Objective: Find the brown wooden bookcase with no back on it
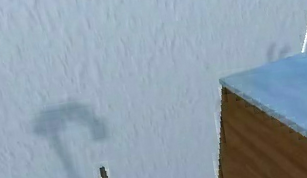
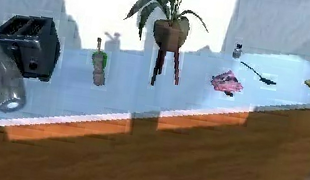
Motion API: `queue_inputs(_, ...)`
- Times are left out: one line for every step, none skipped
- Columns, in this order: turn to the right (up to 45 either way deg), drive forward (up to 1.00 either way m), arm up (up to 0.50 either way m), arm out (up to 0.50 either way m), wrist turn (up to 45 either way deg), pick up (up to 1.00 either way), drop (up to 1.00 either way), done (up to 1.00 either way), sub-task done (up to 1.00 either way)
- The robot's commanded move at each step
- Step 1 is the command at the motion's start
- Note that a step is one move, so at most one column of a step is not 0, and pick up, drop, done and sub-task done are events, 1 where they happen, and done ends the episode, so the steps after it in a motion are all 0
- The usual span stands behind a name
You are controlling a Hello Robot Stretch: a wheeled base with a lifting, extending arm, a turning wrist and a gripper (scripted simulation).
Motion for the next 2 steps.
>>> queue_inputs(-36.0, 0.00, 0.00, 0.00, 0.0, 0.00, 0.00, 0.00, 0.00)
queue_inputs(0.0, 0.00, 0.00, 0.00, 0.0, 0.00, 0.00, 1.00, 0.00)
